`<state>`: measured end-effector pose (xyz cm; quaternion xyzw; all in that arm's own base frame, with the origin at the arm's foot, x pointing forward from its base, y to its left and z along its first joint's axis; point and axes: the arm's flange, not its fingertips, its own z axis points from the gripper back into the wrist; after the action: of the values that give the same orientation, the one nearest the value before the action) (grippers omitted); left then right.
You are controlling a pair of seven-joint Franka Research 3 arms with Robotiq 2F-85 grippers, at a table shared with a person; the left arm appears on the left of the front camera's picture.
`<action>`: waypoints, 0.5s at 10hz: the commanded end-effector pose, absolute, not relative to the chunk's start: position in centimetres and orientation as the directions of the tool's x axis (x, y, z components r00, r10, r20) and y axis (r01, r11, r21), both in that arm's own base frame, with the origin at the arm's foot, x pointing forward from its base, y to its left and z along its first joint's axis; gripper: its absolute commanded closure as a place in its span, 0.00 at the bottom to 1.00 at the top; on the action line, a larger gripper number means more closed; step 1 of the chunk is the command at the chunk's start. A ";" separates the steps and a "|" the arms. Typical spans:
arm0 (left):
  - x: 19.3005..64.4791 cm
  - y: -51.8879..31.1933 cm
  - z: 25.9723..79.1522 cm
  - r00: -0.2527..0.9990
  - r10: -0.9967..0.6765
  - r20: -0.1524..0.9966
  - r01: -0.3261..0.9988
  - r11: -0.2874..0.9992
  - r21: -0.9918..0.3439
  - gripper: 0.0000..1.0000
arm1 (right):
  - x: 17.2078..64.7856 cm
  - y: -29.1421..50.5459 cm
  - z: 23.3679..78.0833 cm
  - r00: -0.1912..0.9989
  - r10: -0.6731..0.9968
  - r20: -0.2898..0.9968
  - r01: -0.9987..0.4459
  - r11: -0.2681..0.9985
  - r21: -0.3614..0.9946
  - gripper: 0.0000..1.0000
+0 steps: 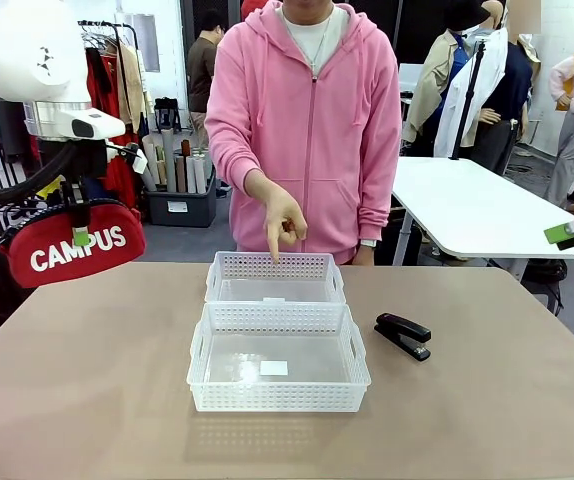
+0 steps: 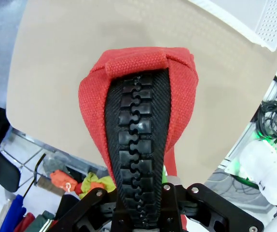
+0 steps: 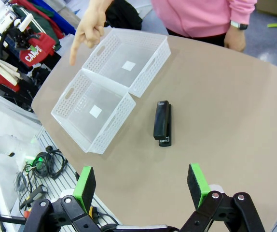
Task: Distribute items into two baskets.
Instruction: Place the picked Pencil pouch into the Organizing basket as instructed by the person.
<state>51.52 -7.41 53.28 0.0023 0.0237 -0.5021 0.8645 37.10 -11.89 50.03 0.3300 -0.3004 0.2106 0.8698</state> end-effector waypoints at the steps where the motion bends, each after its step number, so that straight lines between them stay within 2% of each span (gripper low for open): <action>1: 51.4 -7.2 53.5 0.498 -0.866 -0.045 0.866 0.499 -0.019 1.00 | 37.2 -11.9 50.1 0.718 0.160 0.677 -0.575 0.684 0.449 0.00; 5: 51.4 -7.2 53.5 0.498 -0.866 -0.045 0.866 0.499 -0.019 1.00 | 37.2 -11.9 50.1 0.718 0.160 0.677 -0.575 0.684 0.449 0.00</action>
<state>51.52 -7.41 53.29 0.0023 0.0237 -0.5021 0.8645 37.10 -11.89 50.03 0.3300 -0.3004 0.2106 0.8698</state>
